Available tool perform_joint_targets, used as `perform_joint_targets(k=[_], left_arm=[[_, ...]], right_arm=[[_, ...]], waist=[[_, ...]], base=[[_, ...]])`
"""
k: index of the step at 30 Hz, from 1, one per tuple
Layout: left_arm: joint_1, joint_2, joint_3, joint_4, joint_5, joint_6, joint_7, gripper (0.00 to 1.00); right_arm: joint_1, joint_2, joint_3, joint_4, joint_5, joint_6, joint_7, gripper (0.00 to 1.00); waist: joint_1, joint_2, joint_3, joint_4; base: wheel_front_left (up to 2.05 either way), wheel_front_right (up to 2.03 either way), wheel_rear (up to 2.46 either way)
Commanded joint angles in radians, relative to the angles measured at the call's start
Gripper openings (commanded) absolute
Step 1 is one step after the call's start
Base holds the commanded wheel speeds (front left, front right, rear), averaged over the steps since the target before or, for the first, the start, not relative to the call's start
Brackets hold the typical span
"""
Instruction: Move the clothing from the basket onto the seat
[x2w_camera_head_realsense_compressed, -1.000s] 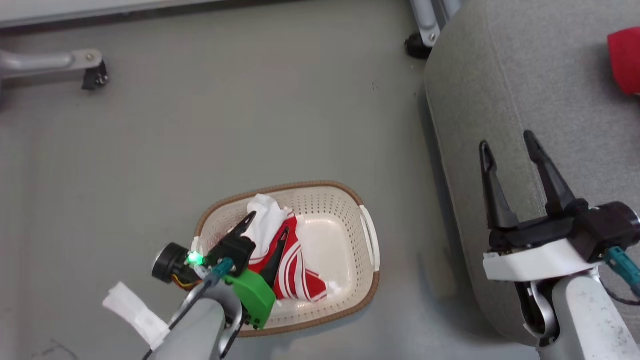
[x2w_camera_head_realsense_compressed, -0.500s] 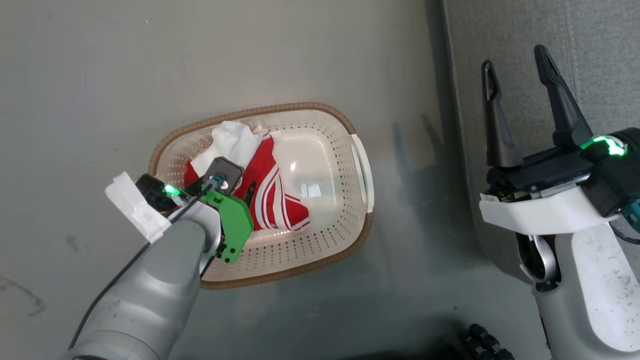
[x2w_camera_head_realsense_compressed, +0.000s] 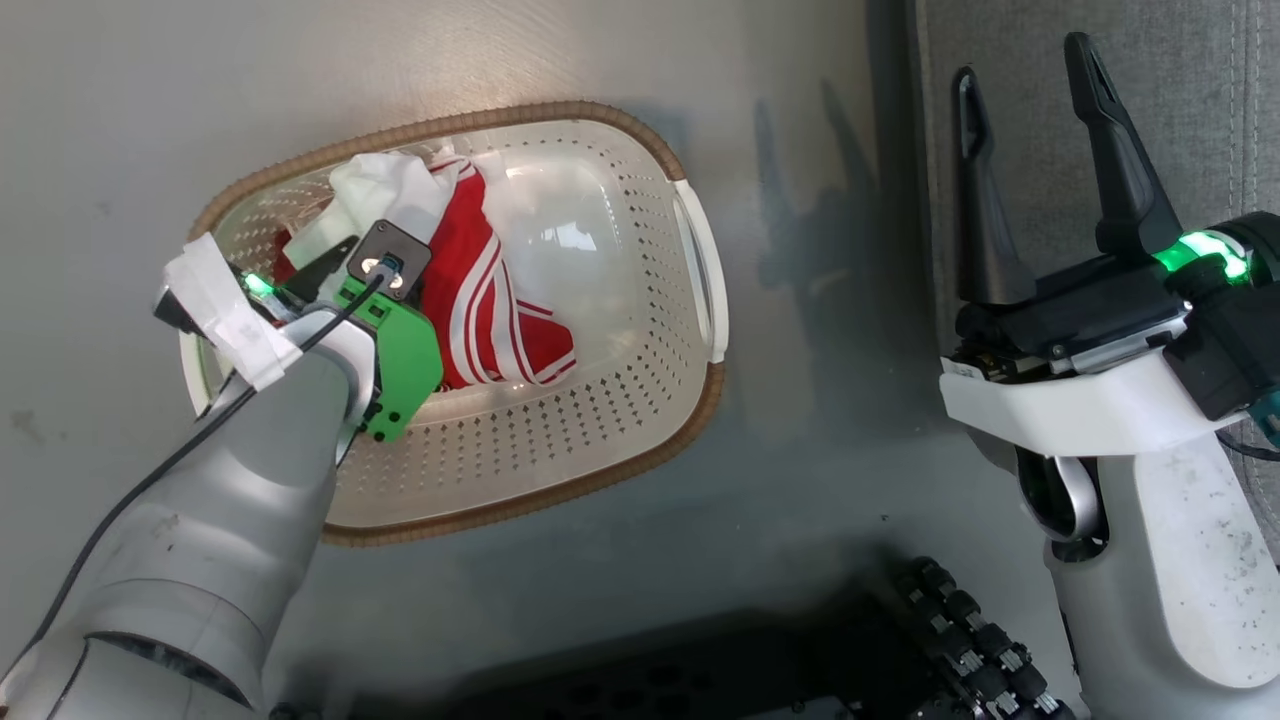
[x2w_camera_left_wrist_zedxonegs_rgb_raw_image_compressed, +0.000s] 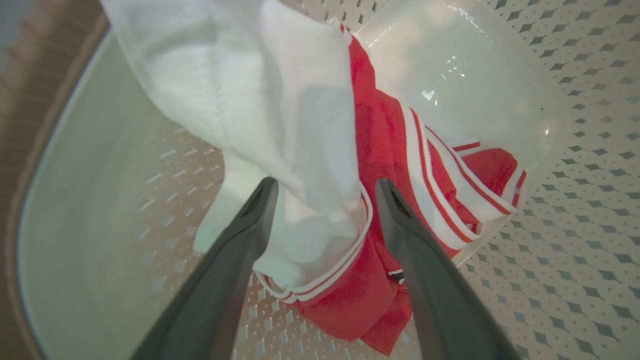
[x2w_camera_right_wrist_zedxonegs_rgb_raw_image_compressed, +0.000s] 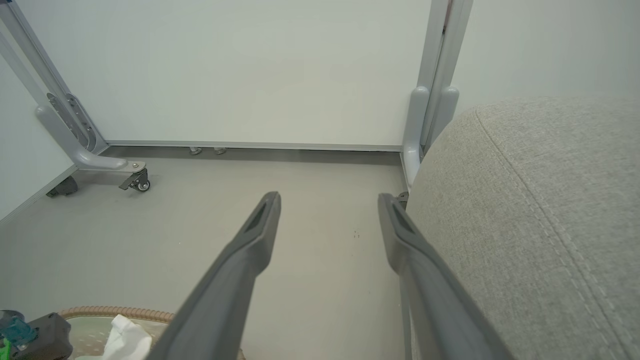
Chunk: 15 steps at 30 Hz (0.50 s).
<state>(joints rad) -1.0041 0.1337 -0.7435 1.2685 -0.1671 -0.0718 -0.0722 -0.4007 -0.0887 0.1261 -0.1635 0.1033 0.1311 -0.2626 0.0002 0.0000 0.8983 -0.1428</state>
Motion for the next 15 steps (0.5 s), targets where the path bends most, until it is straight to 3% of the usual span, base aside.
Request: perform_joint_targets(k=[1, 7, 13, 14, 15], left_arm=[[-0.026, 0.012, -0.003, 0.005, 0.008, 0.015, 0.004, 1.00], [-0.049, 0.028, -0.018, 0.013, 0.018, 0.050, 0.003, 1.00], [-0.057, 0.035, -0.033, 0.016, 0.017, 0.032, -0.014, 0.97], [-0.059, 0.036, -0.038, 0.016, 0.022, 0.030, -0.021, 0.63], [-0.063, 0.037, -0.039, 0.015, 0.021, 0.036, -0.029, 0.07]], right_arm=[[-0.024, 0.004, 0.003, -0.007, 0.003, -0.001, -0.003, 1.00], [-0.041, 0.018, 0.009, -0.005, 0.008, -0.001, -0.003, 1.00], [-0.048, 0.027, 0.009, 0.001, 0.014, -0.001, -0.003, 1.00], [-0.049, 0.028, 0.008, 0.002, 0.014, -0.001, -0.003, 1.00], [-0.050, 0.029, 0.007, 0.003, 0.014, -0.001, -0.003, 1.00]], waist=[[-0.0002, 0.0000, 0.047, -0.028], [-0.0002, 0.0000, 0.076, -0.045], [-0.0002, 0.0000, 0.090, -0.058], [-0.0002, 0.0000, 0.091, -0.059], [-0.0002, 0.0000, 0.092, -0.060]], base=[[0.00, 0.00, 0.00], [0.00, 0.00, 0.00], [0.00, 0.00, 0.00], [0.00, 0.00, 0.00], [0.00, 0.00, 0.00]])
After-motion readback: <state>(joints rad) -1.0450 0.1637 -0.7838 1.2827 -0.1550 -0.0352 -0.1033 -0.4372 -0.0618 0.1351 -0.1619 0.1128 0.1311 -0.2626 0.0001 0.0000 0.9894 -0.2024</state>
